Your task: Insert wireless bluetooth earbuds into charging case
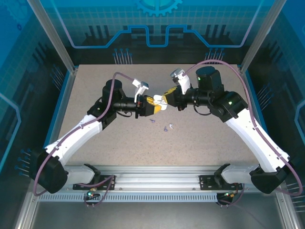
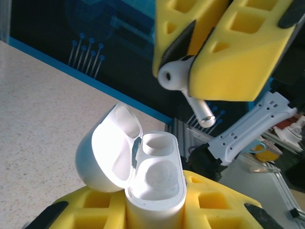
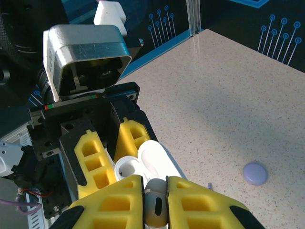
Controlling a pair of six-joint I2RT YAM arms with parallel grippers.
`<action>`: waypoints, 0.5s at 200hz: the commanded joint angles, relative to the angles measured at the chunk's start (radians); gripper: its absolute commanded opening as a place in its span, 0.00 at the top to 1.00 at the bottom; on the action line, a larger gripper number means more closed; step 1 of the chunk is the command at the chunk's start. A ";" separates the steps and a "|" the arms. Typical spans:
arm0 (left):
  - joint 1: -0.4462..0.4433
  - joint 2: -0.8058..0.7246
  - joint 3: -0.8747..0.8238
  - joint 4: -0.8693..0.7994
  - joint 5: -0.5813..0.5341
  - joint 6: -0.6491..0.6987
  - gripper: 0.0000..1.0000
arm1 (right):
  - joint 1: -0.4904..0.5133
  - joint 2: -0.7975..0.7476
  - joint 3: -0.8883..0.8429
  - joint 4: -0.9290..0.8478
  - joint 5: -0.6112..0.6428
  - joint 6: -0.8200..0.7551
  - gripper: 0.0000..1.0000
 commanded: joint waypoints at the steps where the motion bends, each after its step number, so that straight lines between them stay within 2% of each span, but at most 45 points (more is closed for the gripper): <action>1: 0.004 0.021 0.072 -0.084 0.116 0.057 0.94 | -0.007 -0.036 0.006 -0.024 0.001 -0.078 0.86; 62: 0.003 0.074 0.178 -0.247 0.158 0.125 0.94 | 0.026 -0.098 -0.045 0.002 0.111 -0.216 0.87; 100: 0.003 0.091 0.207 -0.268 0.149 0.118 0.94 | 0.054 -0.101 -0.048 -0.016 0.132 -0.247 0.87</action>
